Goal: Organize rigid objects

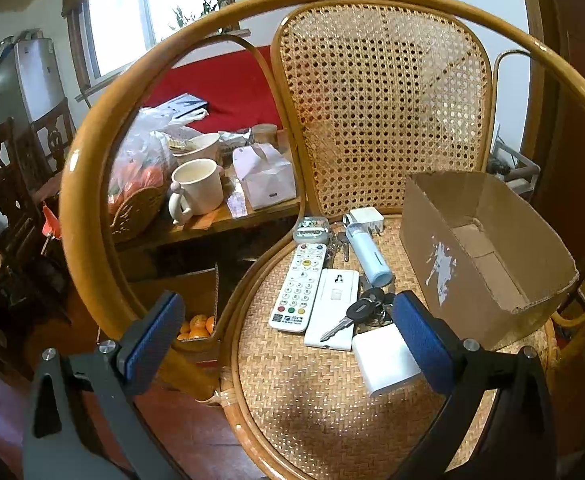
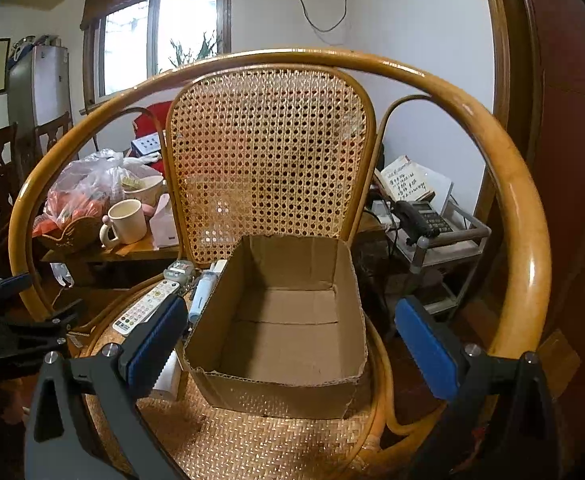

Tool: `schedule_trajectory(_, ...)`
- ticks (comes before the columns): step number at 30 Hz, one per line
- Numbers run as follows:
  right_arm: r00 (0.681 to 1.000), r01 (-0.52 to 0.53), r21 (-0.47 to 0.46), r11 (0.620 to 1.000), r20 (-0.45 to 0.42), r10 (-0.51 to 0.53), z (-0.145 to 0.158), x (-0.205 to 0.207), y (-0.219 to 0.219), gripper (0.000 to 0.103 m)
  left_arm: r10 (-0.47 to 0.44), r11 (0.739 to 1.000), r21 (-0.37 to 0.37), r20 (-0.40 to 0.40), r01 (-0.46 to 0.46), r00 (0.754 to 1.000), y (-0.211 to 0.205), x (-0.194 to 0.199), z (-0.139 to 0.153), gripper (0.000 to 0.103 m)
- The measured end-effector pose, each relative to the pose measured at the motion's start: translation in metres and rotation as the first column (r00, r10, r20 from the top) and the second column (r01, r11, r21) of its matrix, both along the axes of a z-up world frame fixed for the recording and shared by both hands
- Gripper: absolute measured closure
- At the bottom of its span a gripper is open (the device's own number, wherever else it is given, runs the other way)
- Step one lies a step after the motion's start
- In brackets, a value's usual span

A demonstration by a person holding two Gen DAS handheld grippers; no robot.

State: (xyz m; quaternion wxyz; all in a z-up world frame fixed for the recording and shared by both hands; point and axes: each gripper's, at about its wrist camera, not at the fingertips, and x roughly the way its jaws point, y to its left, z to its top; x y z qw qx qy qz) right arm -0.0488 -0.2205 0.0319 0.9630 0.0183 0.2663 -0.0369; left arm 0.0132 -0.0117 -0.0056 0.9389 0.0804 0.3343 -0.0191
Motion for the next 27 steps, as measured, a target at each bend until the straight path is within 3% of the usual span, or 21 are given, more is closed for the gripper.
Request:
schedule_trajectory(4, 0.998, 0.003, -0.003, 1.0, -0.06, -0.003, -0.008, 0.014, 0.0, 0.002, -0.005, 1.0, 0.027, -0.051, 0.006, 0.999, -0.009, 0.009, -0.01, 0.0)
schedule_trajectory(5, 0.996, -0.007, -0.002, 1.0, -0.083, 0.007, -0.011, 0.018, 0.001, 0.011, -0.005, 0.999, 0.037, -0.061, 0.008, 0.998, -0.011, 0.01, -0.012, 0.0)
schedule_trajectory(9, 0.989, -0.015, 0.014, 1.0, -0.147, 0.017, -0.021, 0.033, -0.002, 0.025, -0.009, 0.998, 0.065, -0.108, 0.016, 0.994, -0.021, 0.018, -0.022, 0.0)
schedule_trajectory(11, 0.985, -0.004, 0.021, 1.0, -0.172, 0.008, -0.024, 0.041, -0.005, 0.038, -0.029, 0.997, 0.062, -0.138, 0.038, 0.99, -0.025, 0.022, -0.029, 0.0)
schedule_trajectory(16, 0.983, 0.036, 0.018, 0.999, -0.182, -0.032, -0.028, 0.046, -0.01, 0.042, -0.021, 0.998, 0.047, -0.179, 0.03, 0.984, -0.029, 0.03, -0.04, 0.0)
schedule_trajectory(23, 0.968, 0.103, 0.02, 0.994, -0.232, -0.095, -0.035, 0.063, -0.027, 0.065, -0.021, 0.997, 0.068, -0.258, 0.04, 0.966, -0.041, 0.039, -0.06, 0.0)
schedule_trajectory(27, 0.962, 0.125, 0.01, 0.992, -0.247, -0.118, -0.037, 0.074, -0.03, 0.066, -0.01, 0.996, 0.082, -0.273, 0.034, 0.962, -0.046, 0.039, -0.066, 0.0)
